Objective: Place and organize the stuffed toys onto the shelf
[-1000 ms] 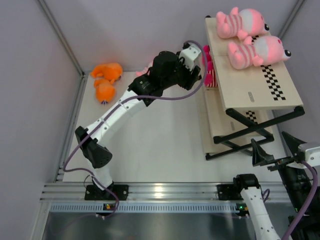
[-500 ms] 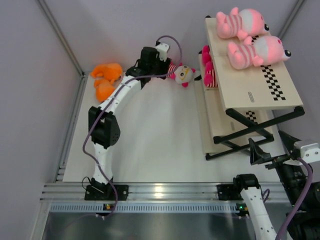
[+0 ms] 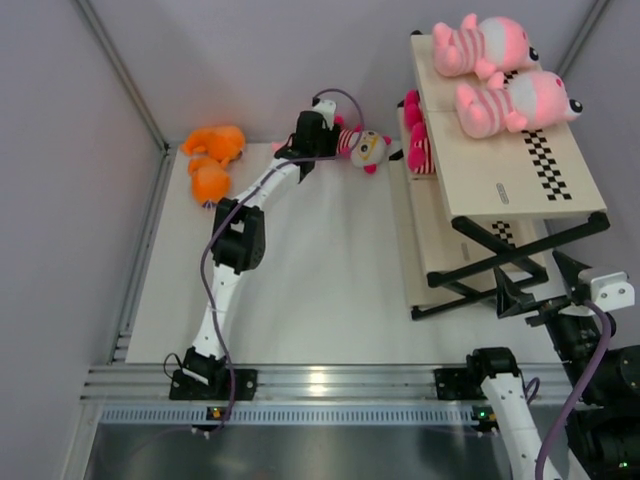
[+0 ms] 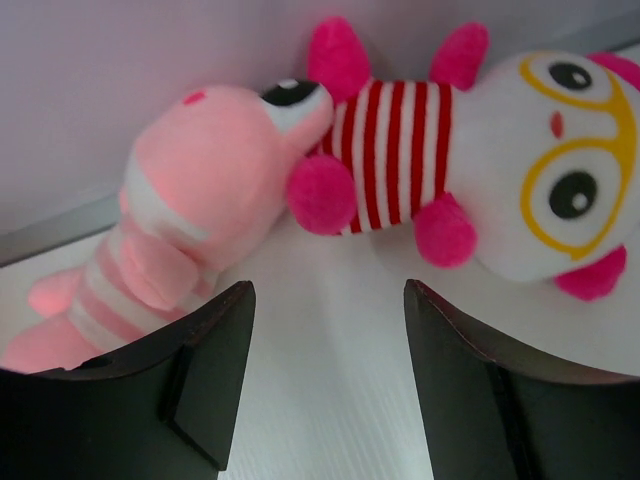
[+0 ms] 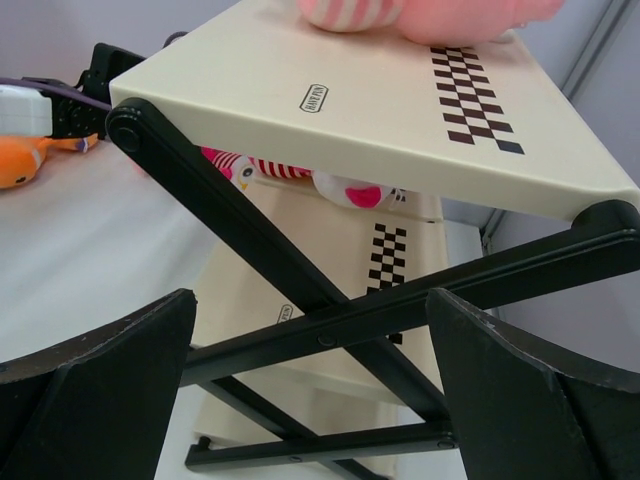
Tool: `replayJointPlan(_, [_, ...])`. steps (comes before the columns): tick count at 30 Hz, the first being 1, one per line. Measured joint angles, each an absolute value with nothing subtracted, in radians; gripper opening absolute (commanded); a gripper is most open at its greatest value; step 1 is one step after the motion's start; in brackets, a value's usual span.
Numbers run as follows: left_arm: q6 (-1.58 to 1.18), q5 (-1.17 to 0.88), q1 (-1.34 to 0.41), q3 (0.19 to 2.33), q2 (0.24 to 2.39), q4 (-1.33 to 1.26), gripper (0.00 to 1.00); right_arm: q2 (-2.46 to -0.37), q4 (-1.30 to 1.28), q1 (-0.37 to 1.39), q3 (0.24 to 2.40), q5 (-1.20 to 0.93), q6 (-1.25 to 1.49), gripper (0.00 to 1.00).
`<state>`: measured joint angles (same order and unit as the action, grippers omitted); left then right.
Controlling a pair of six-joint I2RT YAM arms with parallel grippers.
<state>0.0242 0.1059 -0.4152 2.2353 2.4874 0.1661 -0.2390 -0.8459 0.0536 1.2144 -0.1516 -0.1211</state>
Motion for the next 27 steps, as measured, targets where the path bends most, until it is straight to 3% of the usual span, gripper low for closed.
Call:
replayJointPlan(5, [0.021, 0.125, -0.4, 2.32, 2.565, 0.057, 0.66, -0.262, -0.818, 0.054, 1.195, -0.157, -0.122, 0.99])
replayJointPlan(11, [-0.009, 0.067, -0.398, 2.372, 2.645, 0.0, 0.52, -0.295, -0.798, 0.054, 1.182, -0.159, -0.122, 0.99])
replayJointPlan(24, [-0.033, 0.069, -0.387, 2.436, 2.726, -0.054, 0.53, -0.316, -0.772, 0.051, 1.151, -0.16, -0.123, 1.0])
replayJointPlan(26, [-0.036, 0.067, -0.383, 2.443, 2.736, -0.067, 0.42, -0.317, -0.771, 0.051, 1.151, -0.16, -0.123, 0.99])
replayJointPlan(27, [-0.036, 0.064, -0.382, 2.449, 2.742, -0.075, 0.32, -0.317, -0.771, 0.051, 1.151, -0.16, -0.123, 0.99])
